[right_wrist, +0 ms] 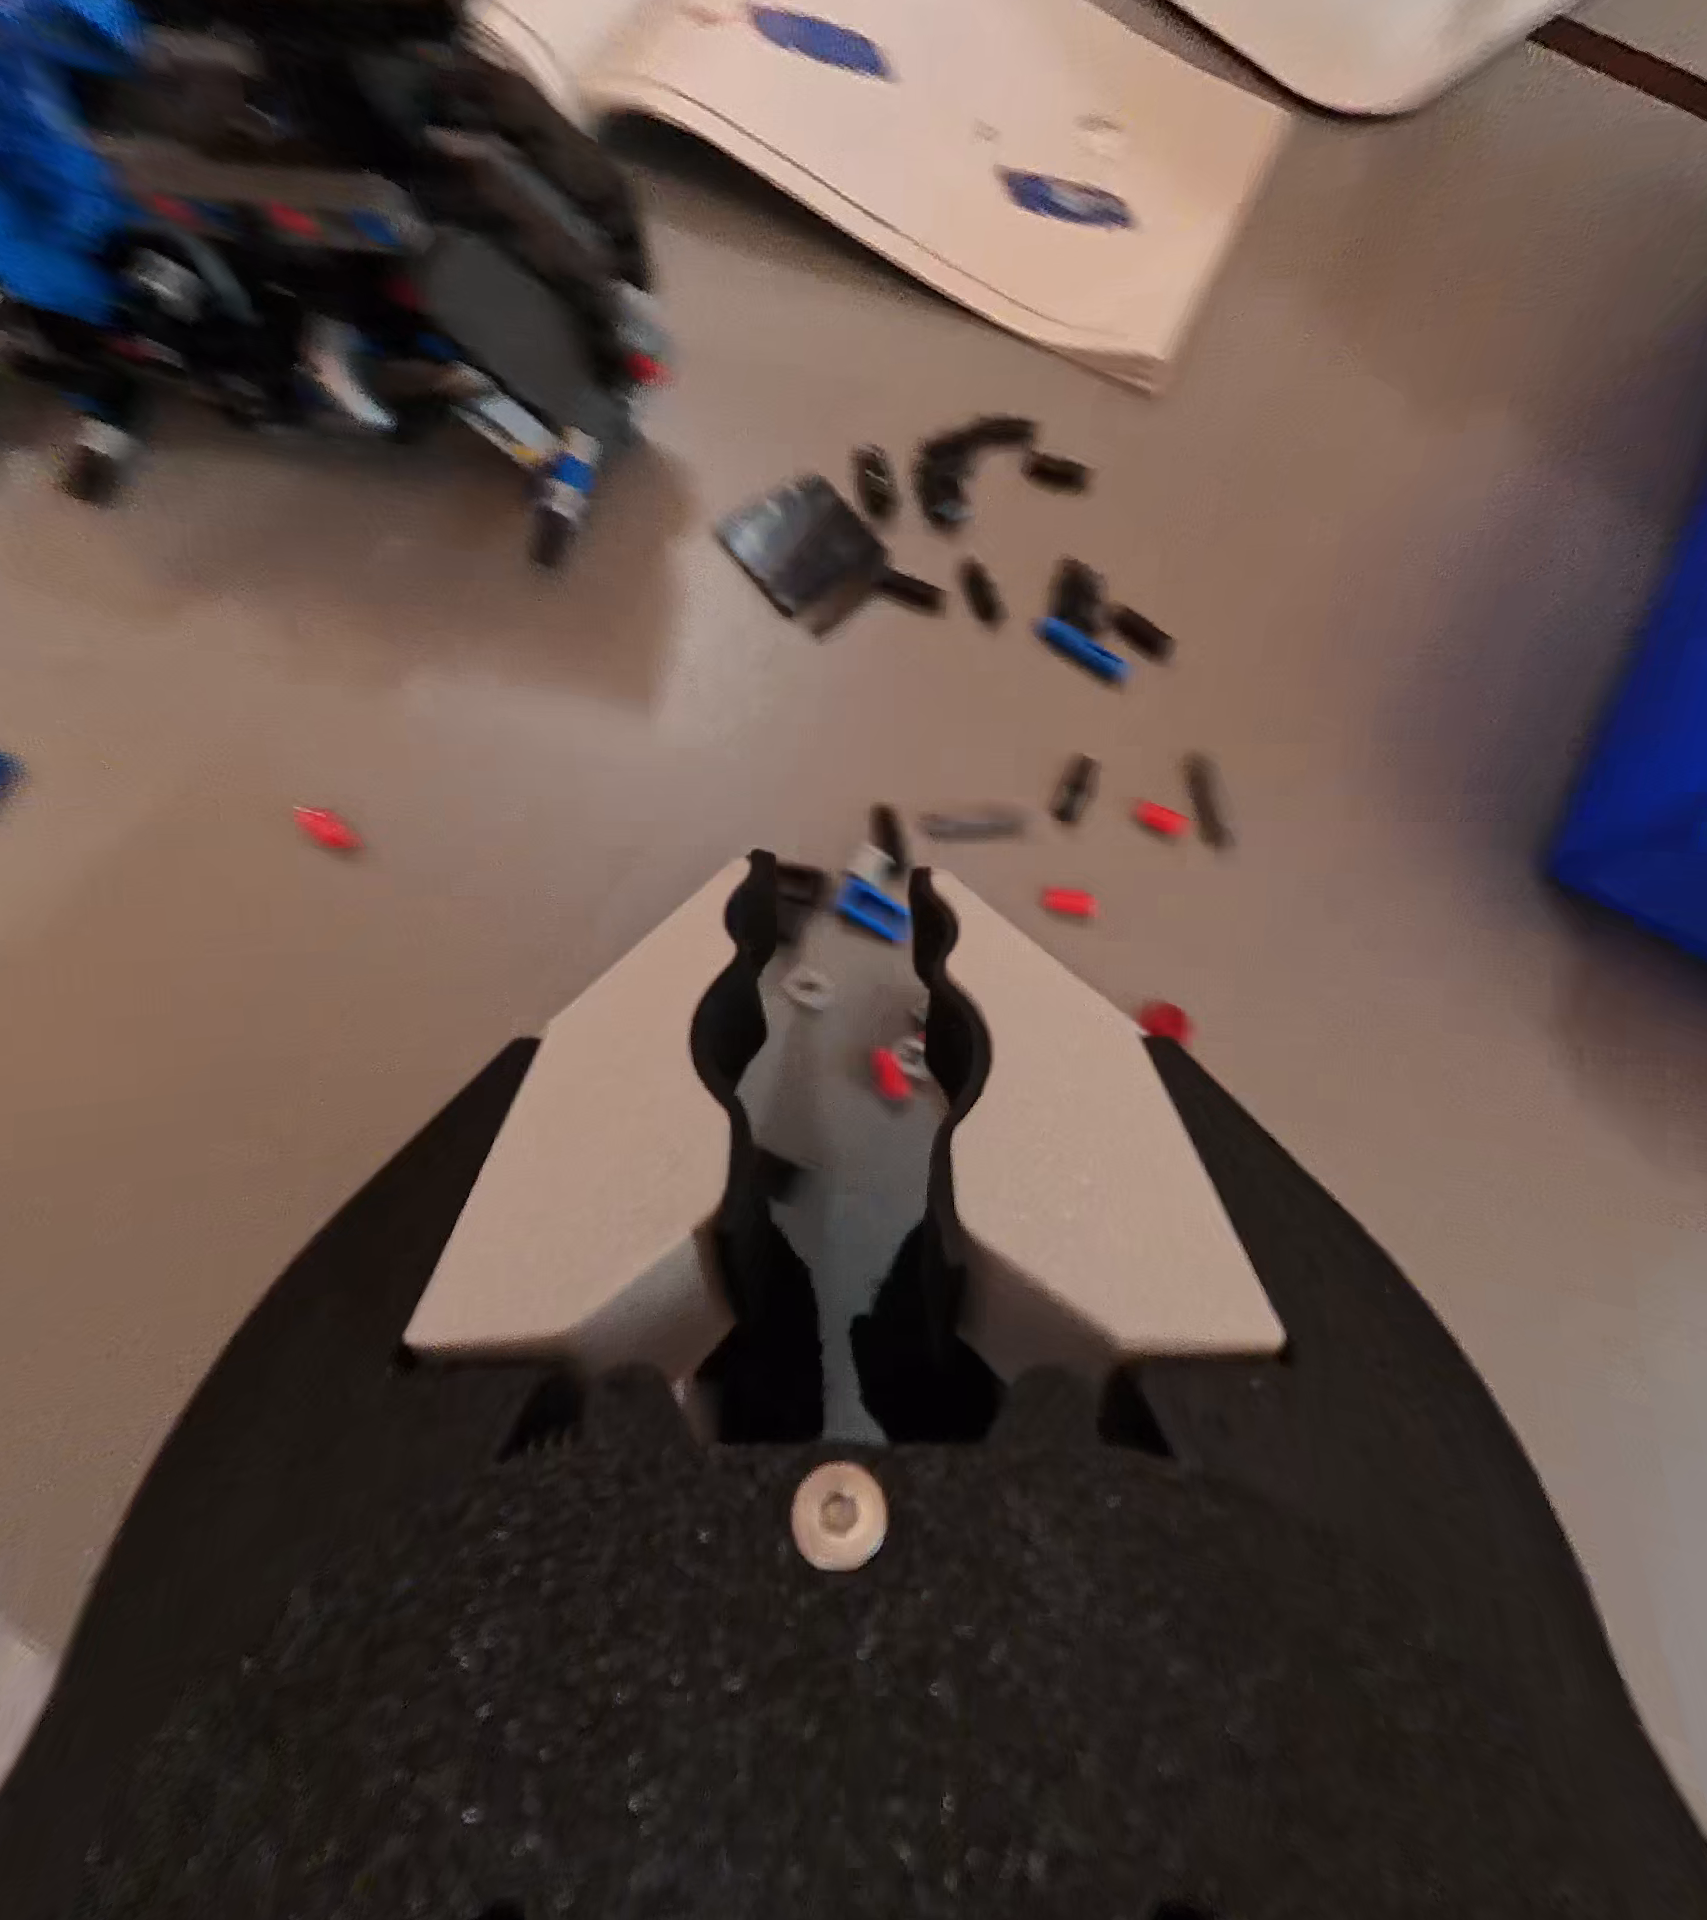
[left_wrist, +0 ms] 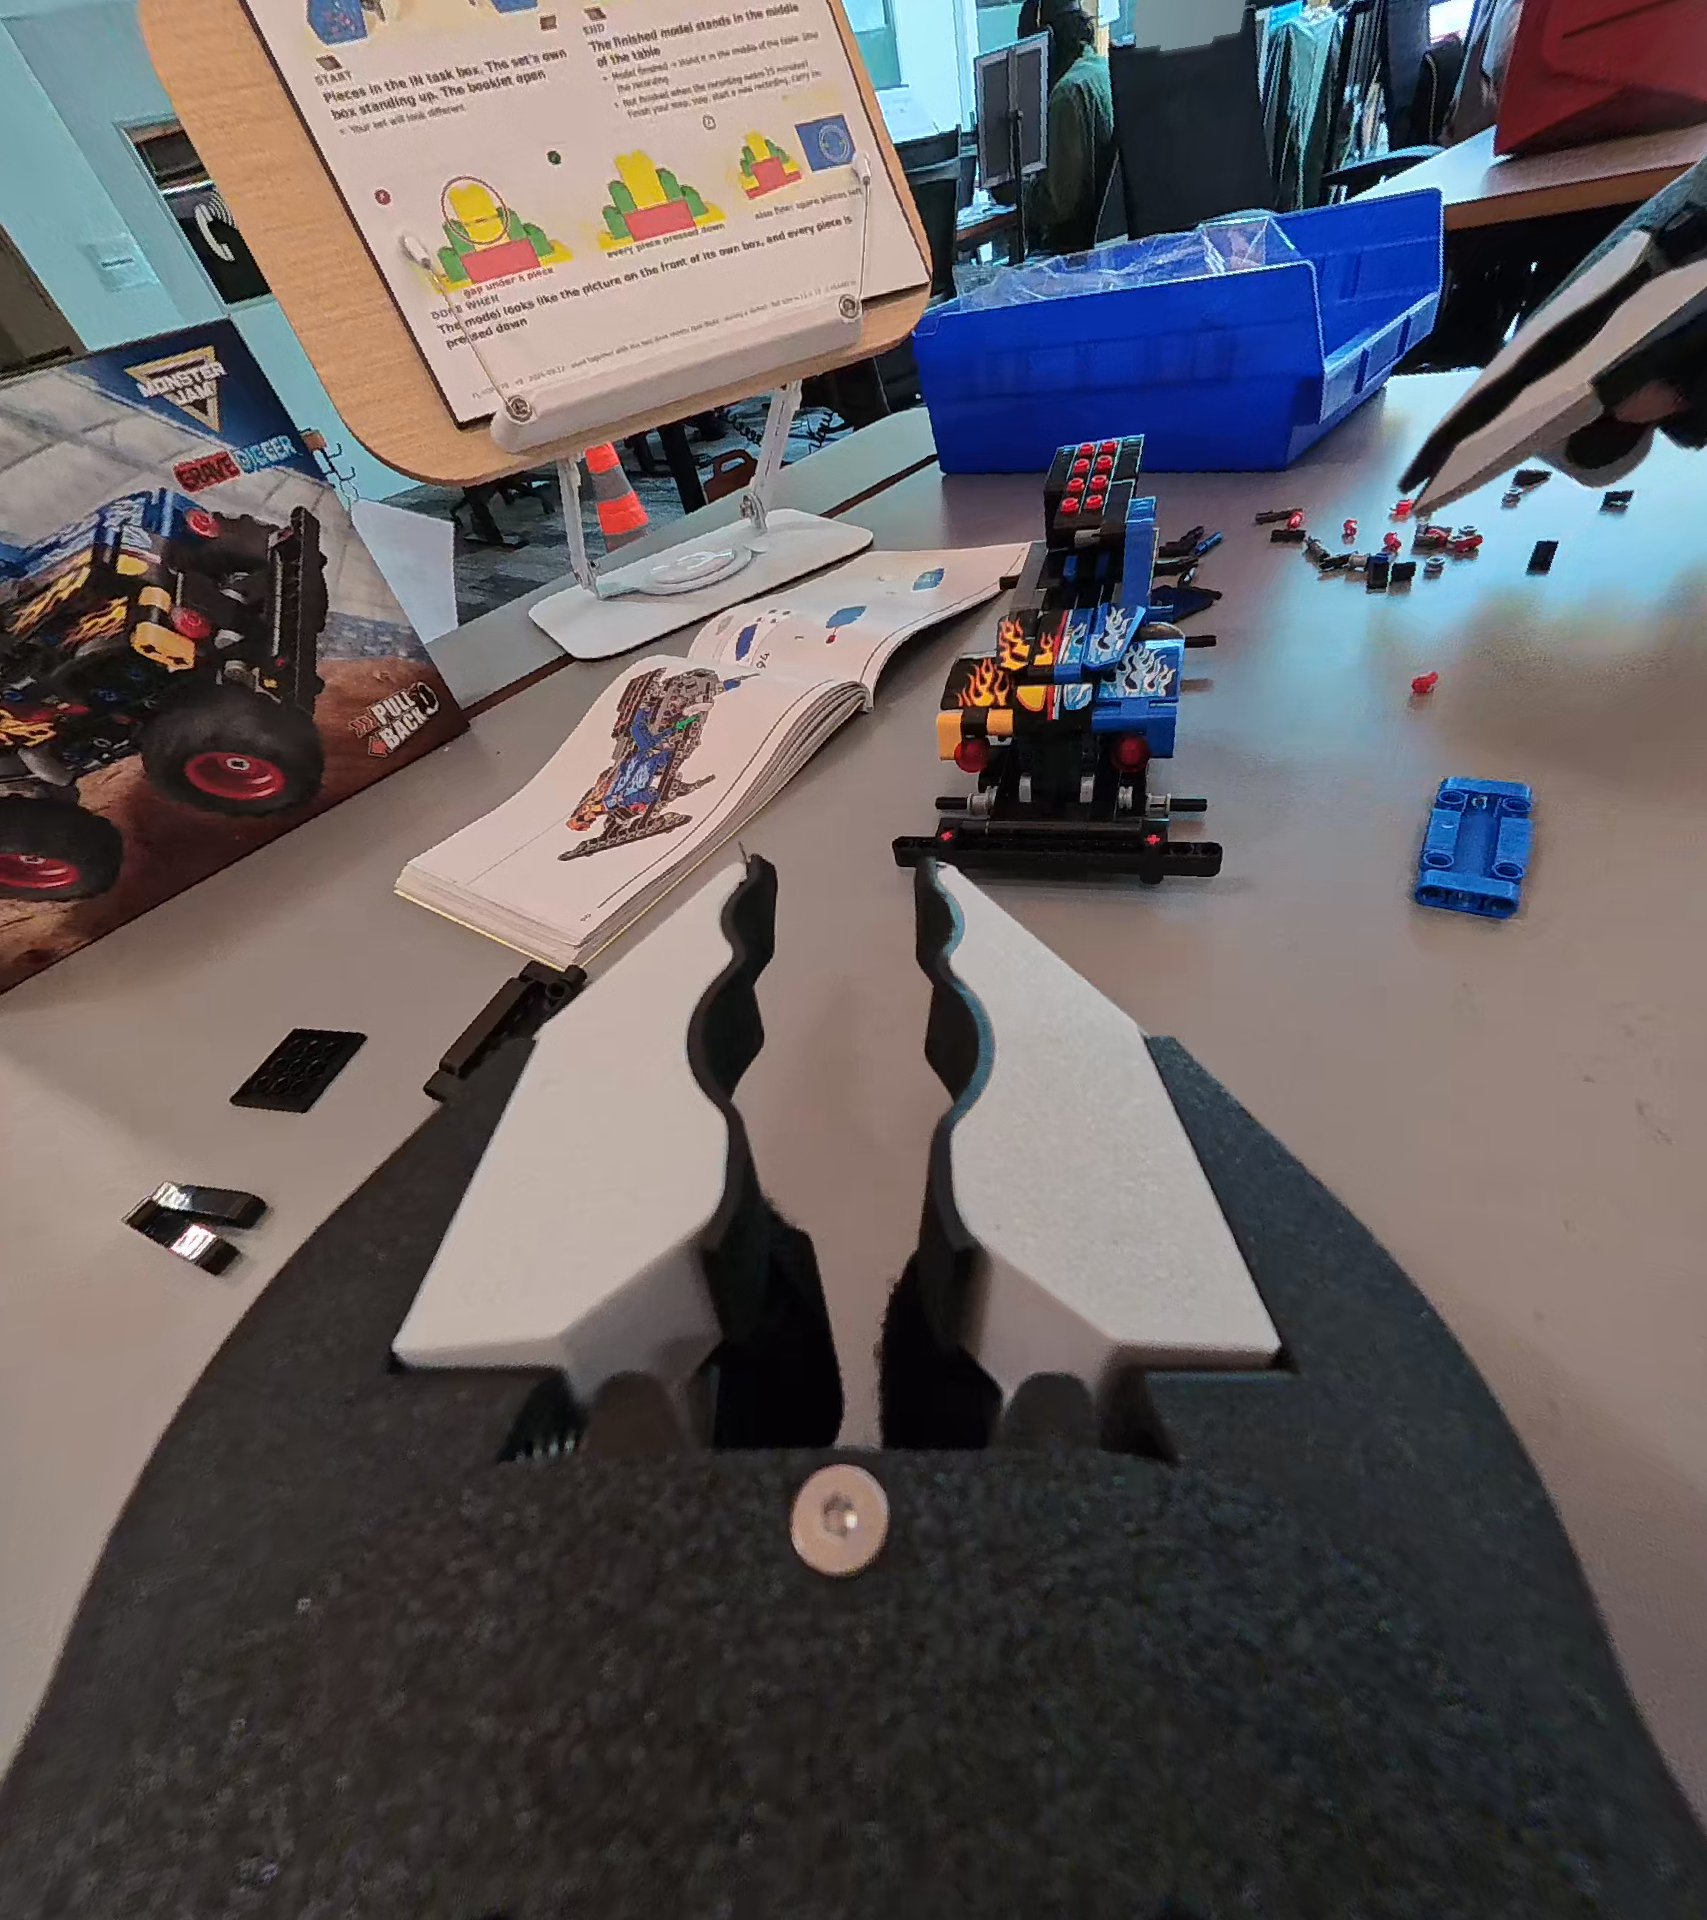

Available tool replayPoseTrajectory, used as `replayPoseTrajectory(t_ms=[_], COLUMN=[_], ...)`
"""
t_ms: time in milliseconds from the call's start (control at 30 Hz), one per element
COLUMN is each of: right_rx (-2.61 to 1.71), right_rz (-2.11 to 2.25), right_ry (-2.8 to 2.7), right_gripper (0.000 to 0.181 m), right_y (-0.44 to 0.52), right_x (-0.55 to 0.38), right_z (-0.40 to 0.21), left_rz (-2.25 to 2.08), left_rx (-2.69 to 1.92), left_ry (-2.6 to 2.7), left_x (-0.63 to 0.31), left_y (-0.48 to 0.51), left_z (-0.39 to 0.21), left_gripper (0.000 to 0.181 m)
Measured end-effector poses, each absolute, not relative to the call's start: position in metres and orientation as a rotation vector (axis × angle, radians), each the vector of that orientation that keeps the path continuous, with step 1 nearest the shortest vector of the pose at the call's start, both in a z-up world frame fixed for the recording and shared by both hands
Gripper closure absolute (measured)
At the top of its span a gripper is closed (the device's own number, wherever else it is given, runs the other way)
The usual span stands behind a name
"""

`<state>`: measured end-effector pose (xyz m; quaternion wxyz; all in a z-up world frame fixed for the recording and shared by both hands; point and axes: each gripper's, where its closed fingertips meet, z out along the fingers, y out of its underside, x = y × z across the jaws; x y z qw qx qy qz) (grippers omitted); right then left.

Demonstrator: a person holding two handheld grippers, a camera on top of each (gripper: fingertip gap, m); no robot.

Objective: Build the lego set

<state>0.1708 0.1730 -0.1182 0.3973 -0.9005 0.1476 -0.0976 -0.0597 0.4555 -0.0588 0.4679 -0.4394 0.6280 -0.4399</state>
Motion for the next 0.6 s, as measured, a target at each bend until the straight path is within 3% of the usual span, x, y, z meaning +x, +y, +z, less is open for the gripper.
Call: replayPoseTrajectory(t_ms=[333,400,600], right_rx=[-2.353,-2.34,-2.289], right_rz=[-0.241,-0.231,-0.243], right_ry=[0.361,0.352,0.324], right_gripper=[0.164,0.172,0.173], right_y=[0.158,0.16,0.165], right_x=[0.194,0.193,0.185], right_z=[-0.145,-0.145,-0.129], left_rz=[-1.08,-1.084,-1.083], left_rx=[-1.084,-1.087,-1.086], left_ry=[1.552,1.551,1.552], left_x=[-0.059,-0.059,-0.059], left_y=[0.455,0.455,0.455], left_z=[-0.061,-0.06,-0.061], left_gripper=[0.156,0.156,0.156])
